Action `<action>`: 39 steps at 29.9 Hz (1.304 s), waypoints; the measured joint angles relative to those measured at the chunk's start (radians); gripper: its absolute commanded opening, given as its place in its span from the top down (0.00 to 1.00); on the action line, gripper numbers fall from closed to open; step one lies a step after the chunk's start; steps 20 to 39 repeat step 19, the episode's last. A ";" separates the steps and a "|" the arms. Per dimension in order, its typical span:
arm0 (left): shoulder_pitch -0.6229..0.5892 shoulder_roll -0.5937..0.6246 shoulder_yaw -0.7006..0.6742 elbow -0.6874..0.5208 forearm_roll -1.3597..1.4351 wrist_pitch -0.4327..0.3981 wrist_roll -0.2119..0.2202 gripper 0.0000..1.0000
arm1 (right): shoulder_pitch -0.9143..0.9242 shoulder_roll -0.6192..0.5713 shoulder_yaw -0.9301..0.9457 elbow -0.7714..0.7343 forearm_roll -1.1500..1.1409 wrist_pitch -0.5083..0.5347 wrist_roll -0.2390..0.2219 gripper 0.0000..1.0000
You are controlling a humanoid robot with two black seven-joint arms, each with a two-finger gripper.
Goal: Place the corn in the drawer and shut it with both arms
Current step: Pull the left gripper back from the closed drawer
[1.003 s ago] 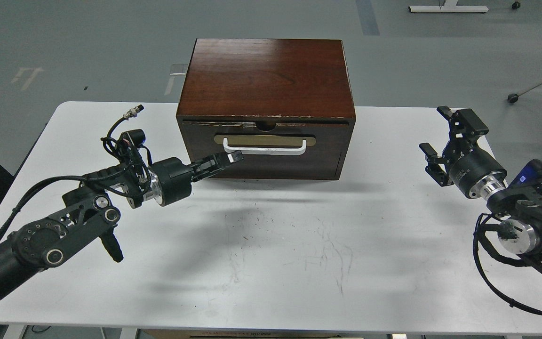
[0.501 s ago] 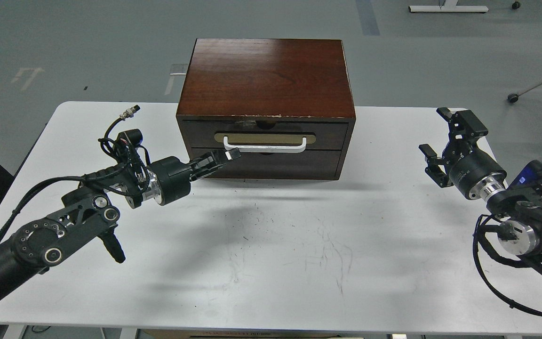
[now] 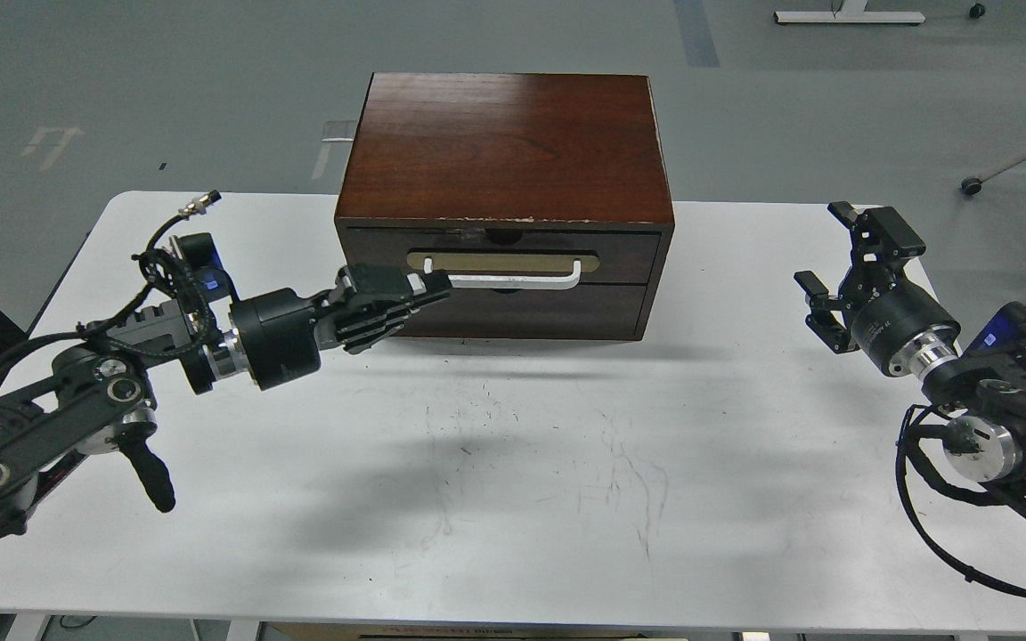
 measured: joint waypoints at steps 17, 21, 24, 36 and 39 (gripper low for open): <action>0.159 0.035 -0.085 0.192 -0.392 0.000 0.004 0.00 | -0.018 0.037 0.026 -0.006 0.006 -0.006 0.000 0.00; 0.172 0.035 -0.085 0.208 -0.413 -0.002 0.005 0.00 | -0.022 0.043 0.032 -0.007 0.006 -0.006 0.000 0.00; 0.172 0.035 -0.085 0.208 -0.413 -0.002 0.005 0.00 | -0.022 0.043 0.032 -0.007 0.006 -0.006 0.000 0.00; 0.172 0.035 -0.085 0.208 -0.413 -0.002 0.005 0.00 | -0.022 0.043 0.032 -0.007 0.006 -0.006 0.000 0.00; 0.172 0.035 -0.085 0.208 -0.413 -0.002 0.005 0.00 | -0.022 0.043 0.032 -0.007 0.006 -0.006 0.000 0.00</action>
